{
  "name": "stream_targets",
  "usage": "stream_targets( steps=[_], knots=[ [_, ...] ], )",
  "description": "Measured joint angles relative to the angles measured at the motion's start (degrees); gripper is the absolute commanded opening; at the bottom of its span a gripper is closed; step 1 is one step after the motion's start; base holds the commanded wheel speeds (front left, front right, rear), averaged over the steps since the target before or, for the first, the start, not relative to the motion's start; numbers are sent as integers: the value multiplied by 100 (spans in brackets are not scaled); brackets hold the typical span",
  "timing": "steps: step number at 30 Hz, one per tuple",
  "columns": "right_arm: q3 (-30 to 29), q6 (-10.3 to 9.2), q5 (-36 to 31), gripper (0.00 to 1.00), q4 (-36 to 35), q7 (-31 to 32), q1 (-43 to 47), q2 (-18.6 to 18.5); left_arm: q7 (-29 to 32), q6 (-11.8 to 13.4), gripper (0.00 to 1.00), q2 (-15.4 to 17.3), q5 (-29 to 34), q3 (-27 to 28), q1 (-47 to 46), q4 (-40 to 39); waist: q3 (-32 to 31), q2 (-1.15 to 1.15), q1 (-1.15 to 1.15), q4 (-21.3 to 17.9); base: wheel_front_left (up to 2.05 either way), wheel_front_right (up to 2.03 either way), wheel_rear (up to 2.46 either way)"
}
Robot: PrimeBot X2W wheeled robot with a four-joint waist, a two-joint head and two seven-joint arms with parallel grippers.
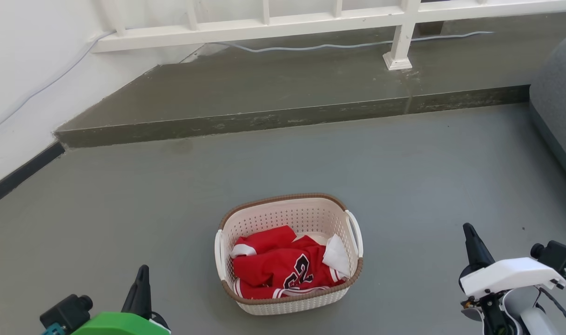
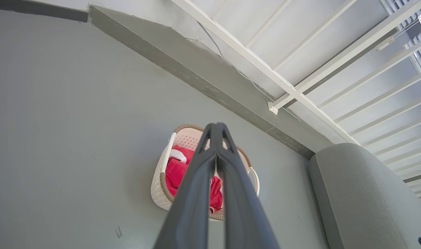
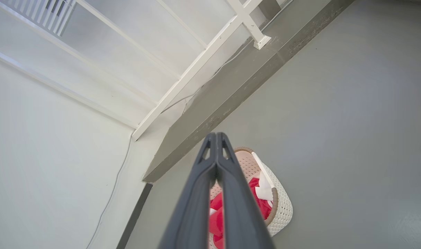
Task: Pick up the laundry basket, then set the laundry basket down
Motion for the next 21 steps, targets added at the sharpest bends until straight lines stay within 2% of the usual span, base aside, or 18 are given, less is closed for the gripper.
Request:
stream_targets(
  steps=[21],
  knots=[
    [-433, 250, 1346, 0, 1, 349, -160, 123, 304, -253, 0, 42, -1507, 310, -260, 190, 14, 0, 0, 79, 0, 0, 0]
  ],
)
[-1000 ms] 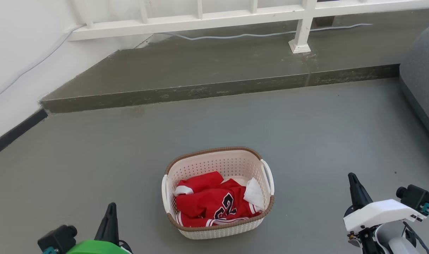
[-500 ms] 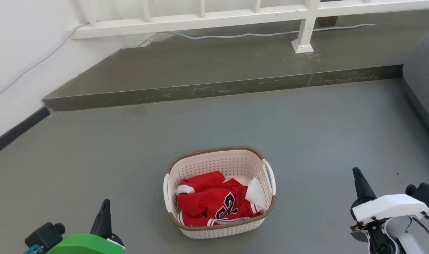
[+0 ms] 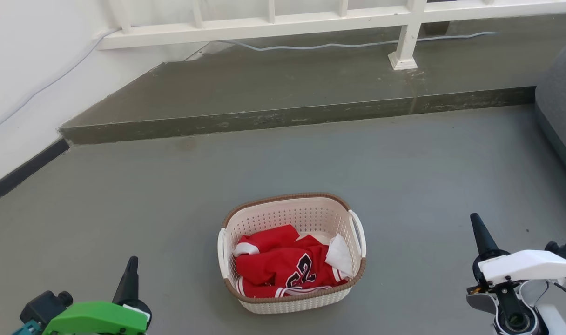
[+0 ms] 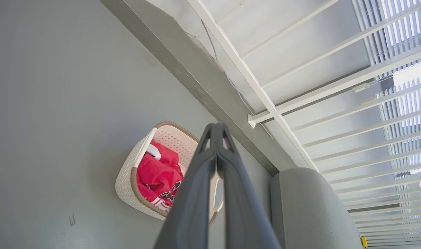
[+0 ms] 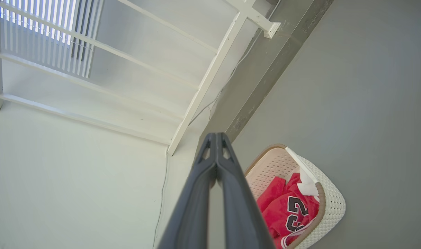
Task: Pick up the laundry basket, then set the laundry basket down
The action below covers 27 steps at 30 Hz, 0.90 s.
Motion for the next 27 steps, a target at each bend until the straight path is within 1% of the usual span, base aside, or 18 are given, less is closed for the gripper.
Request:
stream_targets(
  steps=[8, 16, 17, 27],
  knots=[
    [-147, 100, 463, 0, 1, 133, -27, 26, 112, -64, 0, 5, -509, 92, -96, 55, 5, 0, 0, 26, 0, 0, 0],
    [-318, 181, 961, 0, 2, 267, -127, 60, 222, -202, 0, 19, -1040, 212, -180, 136, 10, 0, 0, 57, 0, 0, 0],
    [-355, 211, 1093, 0, 3, 296, -131, 78, 249, -244, 0, 20, -1213, 236, -213, 156, 11, 0, 0, 64, 0, 0, 0],
    [-565, 326, 1718, 0, 7, 443, -227, 138, 404, -356, 0, 30, -1914, 388, -343, 246, 17, 0, 0, 102, 0, 0, 0]
  ],
)
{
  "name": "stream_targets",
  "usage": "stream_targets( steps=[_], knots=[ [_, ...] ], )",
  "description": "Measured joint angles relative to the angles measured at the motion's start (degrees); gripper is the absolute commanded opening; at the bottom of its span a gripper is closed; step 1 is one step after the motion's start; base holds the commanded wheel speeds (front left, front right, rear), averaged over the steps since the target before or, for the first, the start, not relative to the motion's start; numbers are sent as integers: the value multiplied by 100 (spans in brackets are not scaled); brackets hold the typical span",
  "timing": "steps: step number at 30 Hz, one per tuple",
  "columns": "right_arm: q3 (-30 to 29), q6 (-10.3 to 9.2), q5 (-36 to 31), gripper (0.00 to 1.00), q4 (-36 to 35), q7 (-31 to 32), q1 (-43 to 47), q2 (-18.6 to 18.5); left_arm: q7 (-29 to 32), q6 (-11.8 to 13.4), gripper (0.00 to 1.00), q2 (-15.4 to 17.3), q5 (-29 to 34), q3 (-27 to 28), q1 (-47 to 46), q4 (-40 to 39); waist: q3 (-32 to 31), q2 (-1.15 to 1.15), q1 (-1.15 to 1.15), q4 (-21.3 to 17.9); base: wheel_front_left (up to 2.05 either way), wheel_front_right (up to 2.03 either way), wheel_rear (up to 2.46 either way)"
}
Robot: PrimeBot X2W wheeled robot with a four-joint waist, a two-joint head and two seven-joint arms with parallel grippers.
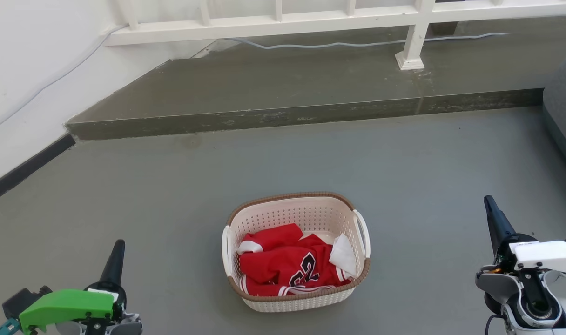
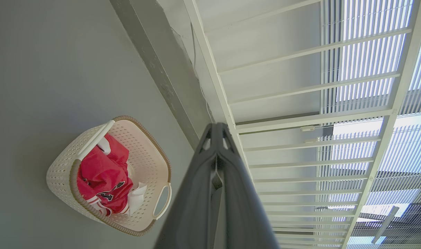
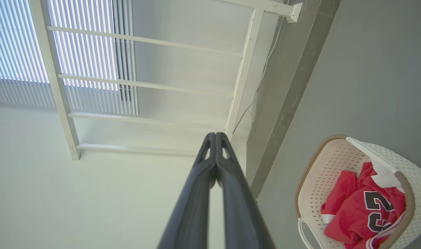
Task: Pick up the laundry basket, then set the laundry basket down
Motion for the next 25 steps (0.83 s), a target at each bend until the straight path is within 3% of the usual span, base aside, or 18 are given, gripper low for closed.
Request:
stream_targets(
  steps=[15, 25],
  knots=[
    [-337, 179, 1043, 0, 7, 290, -125, 79, 215, -203, 0, 22, -1125, 231, -213, 159, 10, 0, 0, 60, 0, 0, 0],
    [-350, 179, 1047, 0, 12, 290, -125, 80, 216, -245, 0, 23, -1126, 242, -257, 181, 10, 0, 0, 60, 0, 0, 0]
  ],
)
